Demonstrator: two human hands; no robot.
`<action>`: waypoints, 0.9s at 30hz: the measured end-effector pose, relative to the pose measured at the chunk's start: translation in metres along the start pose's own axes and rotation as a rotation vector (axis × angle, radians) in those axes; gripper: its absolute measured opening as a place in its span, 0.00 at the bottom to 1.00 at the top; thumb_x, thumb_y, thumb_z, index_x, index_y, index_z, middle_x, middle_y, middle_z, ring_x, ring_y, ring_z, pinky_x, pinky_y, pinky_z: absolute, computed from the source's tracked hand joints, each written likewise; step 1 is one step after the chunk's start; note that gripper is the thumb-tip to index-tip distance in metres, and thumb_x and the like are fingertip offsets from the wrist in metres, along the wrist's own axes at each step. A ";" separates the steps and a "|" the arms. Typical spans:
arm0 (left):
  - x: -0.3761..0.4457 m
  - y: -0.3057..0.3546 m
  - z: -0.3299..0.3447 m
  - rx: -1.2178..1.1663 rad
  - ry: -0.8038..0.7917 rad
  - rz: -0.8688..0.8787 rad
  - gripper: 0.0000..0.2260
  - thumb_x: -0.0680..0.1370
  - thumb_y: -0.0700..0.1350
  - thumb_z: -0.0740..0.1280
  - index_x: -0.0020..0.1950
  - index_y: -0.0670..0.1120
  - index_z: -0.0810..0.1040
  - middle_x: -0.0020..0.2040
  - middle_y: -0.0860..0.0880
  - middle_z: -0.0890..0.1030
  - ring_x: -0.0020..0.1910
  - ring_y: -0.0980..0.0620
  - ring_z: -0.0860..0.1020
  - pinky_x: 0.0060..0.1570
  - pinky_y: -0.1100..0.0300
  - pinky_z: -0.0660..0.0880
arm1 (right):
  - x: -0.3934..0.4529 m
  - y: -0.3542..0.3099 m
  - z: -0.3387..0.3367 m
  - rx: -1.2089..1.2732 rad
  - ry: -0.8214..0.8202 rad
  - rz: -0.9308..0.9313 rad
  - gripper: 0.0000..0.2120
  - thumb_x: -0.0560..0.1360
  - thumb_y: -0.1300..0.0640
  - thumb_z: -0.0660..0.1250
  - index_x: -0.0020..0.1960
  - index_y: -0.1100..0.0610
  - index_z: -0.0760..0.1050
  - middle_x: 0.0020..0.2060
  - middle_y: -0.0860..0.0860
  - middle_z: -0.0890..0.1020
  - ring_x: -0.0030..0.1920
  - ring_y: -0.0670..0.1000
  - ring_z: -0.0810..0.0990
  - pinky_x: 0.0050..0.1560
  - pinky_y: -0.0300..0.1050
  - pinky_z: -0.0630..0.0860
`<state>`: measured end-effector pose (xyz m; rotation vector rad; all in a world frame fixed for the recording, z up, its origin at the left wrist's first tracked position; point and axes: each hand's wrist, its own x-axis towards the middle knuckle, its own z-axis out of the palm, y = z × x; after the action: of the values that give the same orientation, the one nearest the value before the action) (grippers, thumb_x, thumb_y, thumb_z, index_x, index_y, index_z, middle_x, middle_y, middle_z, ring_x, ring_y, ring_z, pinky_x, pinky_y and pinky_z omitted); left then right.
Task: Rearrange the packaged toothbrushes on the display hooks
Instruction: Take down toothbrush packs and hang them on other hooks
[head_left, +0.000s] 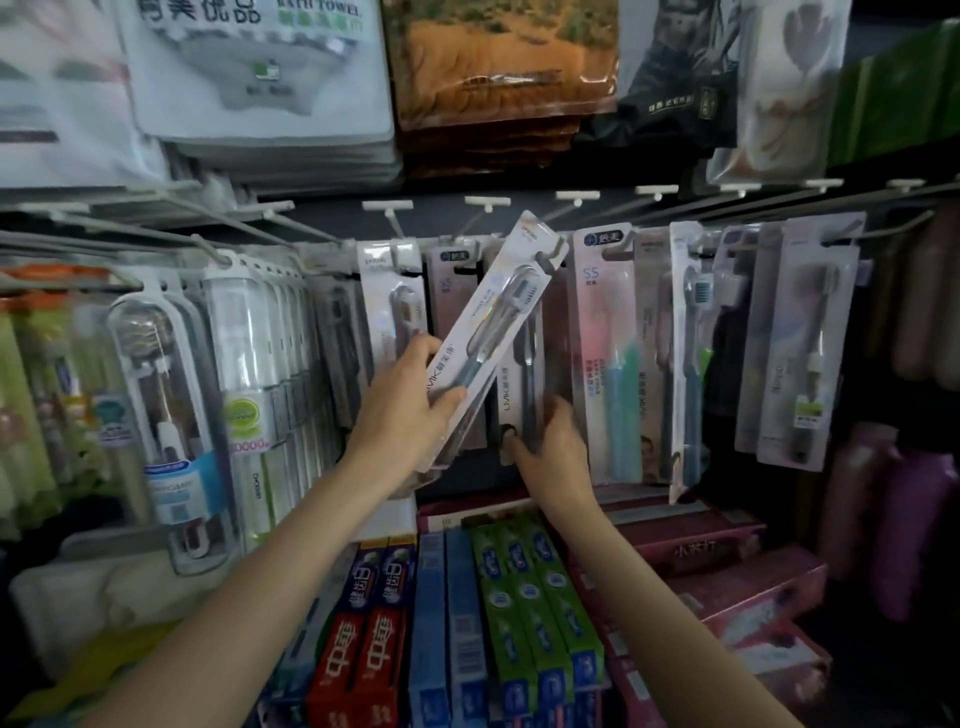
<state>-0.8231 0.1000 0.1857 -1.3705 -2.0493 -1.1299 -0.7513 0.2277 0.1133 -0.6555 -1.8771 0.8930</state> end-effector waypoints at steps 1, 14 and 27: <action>0.002 -0.001 -0.001 -0.015 -0.016 0.000 0.13 0.76 0.43 0.67 0.60 0.46 0.70 0.52 0.51 0.78 0.44 0.59 0.72 0.35 0.71 0.65 | 0.003 0.000 0.002 0.039 0.017 0.043 0.26 0.75 0.62 0.66 0.69 0.62 0.60 0.63 0.58 0.73 0.64 0.56 0.72 0.59 0.41 0.69; 0.005 -0.010 -0.005 0.029 0.015 0.052 0.14 0.76 0.43 0.66 0.60 0.45 0.69 0.49 0.52 0.76 0.42 0.56 0.73 0.37 0.66 0.68 | -0.031 -0.032 0.042 0.222 -0.132 -0.044 0.11 0.76 0.67 0.61 0.55 0.59 0.63 0.47 0.50 0.74 0.47 0.48 0.75 0.43 0.38 0.72; 0.004 -0.006 0.006 -0.103 -0.041 0.012 0.14 0.76 0.42 0.66 0.61 0.44 0.68 0.51 0.51 0.77 0.42 0.56 0.75 0.35 0.73 0.69 | -0.020 -0.024 0.014 0.459 0.021 0.001 0.15 0.78 0.64 0.59 0.62 0.54 0.65 0.43 0.42 0.77 0.37 0.33 0.77 0.37 0.30 0.75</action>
<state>-0.8299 0.1060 0.1824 -1.4644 -2.0340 -1.2275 -0.7571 0.1942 0.1183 -0.3799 -1.5731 1.2591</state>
